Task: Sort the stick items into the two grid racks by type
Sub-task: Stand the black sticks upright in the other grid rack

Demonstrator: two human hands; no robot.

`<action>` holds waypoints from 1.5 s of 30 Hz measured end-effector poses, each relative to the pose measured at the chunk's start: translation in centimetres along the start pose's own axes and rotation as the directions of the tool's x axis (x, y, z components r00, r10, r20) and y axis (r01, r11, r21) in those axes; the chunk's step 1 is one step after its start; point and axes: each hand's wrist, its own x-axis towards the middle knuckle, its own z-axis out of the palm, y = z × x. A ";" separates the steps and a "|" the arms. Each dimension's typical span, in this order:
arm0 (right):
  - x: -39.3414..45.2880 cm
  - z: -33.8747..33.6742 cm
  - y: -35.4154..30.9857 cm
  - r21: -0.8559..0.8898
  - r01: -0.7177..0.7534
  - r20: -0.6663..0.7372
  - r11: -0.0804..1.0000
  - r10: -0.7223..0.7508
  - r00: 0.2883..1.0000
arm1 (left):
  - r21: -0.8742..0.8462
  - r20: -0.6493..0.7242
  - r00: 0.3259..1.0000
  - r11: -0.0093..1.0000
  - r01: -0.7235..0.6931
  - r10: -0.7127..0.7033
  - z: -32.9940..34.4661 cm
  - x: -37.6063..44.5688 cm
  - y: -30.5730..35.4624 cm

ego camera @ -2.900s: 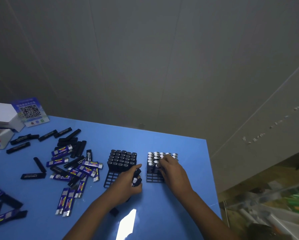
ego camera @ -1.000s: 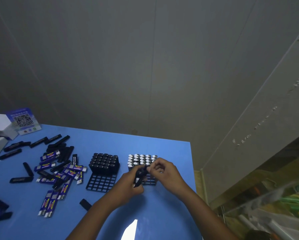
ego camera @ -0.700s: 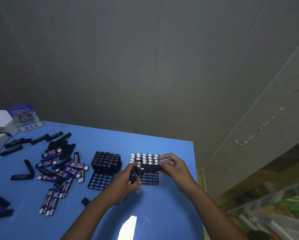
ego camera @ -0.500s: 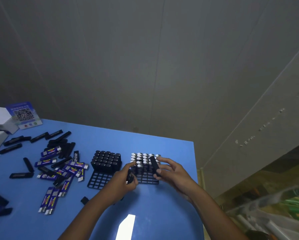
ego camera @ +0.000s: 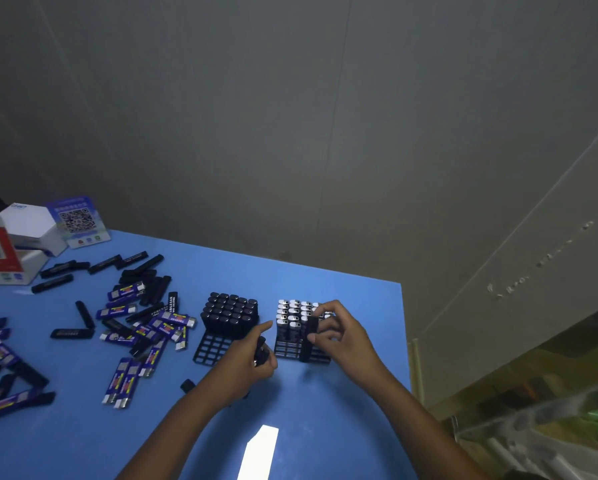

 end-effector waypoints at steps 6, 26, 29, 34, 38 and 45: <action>0.1 2.3 -0.4 -0.090 0.043 -0.116 0.995 -0.054 0.992 | 0.032 -0.017 0.999 0.999 0.033 -0.032 -1.2 -2.3 -0.7; 2.9 13.8 0.4 -0.405 -0.026 -0.314 0.914 -0.112 0.943 | 0.003 0.086 0.996 0.999 -0.037 0.037 -12.6 -2.7 -8.2; 3.4 14.7 1.1 -0.441 -0.063 -0.347 0.895 -0.106 0.932 | -0.004 0.103 0.994 1.000 -0.023 0.023 -13.7 -2.7 -8.8; 4.9 15.5 1.8 -0.489 -0.076 -0.343 0.869 -0.112 0.933 | -0.032 0.125 0.992 0.999 -0.010 0.014 -14.8 -2.3 -9.8; 5.6 16.0 2.4 -0.544 -0.092 -0.310 0.834 -0.098 0.946 | -0.037 0.122 0.993 0.999 -0.004 0.009 -15.4 -2.1 -10.2; 6.1 16.3 2.6 -0.679 -0.026 -0.229 0.734 -0.177 0.957 | -0.037 0.128 0.992 0.999 -0.014 0.019 -16.1 -1.5 -10.0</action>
